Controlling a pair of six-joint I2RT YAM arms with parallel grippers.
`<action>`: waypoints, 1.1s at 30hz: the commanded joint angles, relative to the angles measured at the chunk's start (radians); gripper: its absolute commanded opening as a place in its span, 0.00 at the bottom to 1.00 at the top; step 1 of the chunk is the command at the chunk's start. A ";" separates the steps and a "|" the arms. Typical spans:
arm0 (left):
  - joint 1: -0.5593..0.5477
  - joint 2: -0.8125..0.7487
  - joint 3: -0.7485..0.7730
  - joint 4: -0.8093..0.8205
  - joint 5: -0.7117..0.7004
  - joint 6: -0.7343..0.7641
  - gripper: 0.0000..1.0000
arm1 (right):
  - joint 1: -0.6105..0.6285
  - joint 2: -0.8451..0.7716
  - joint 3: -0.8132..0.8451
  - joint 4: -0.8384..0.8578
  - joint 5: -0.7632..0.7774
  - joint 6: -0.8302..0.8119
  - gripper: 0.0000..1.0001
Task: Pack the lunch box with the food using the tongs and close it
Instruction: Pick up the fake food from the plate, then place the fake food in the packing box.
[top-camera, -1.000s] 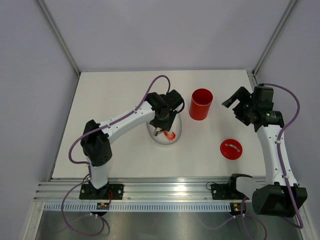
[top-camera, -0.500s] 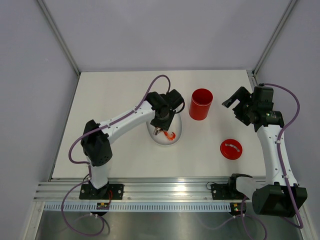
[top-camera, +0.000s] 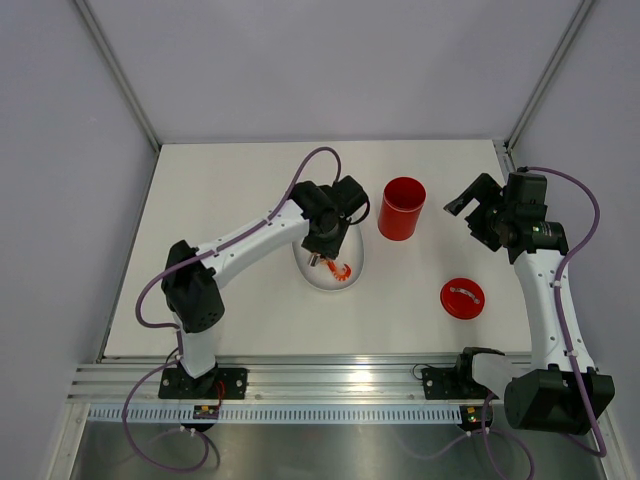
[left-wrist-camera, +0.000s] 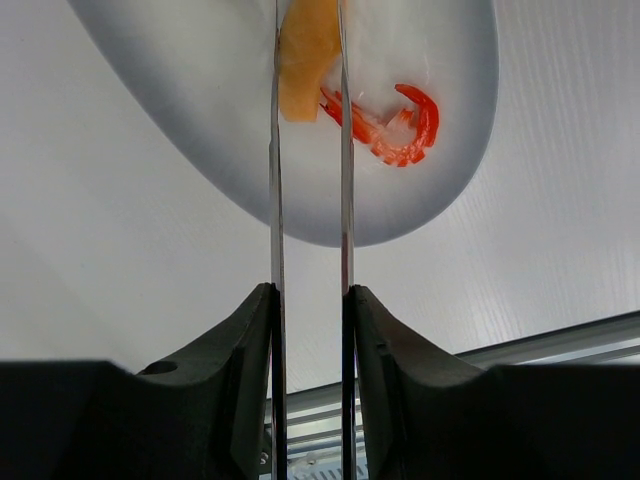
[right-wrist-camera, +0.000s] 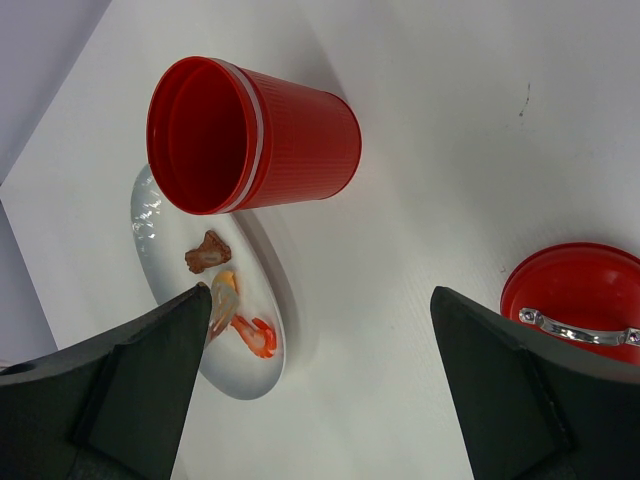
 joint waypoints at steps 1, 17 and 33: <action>-0.006 -0.049 0.057 0.004 -0.022 0.019 0.31 | 0.009 -0.010 0.002 0.024 -0.007 -0.005 0.99; -0.004 -0.067 0.175 -0.037 -0.011 0.034 0.31 | 0.009 -0.003 -0.002 0.027 -0.006 -0.005 1.00; -0.004 -0.012 0.468 -0.056 0.055 0.073 0.32 | 0.009 0.022 -0.045 0.059 0.016 -0.006 0.99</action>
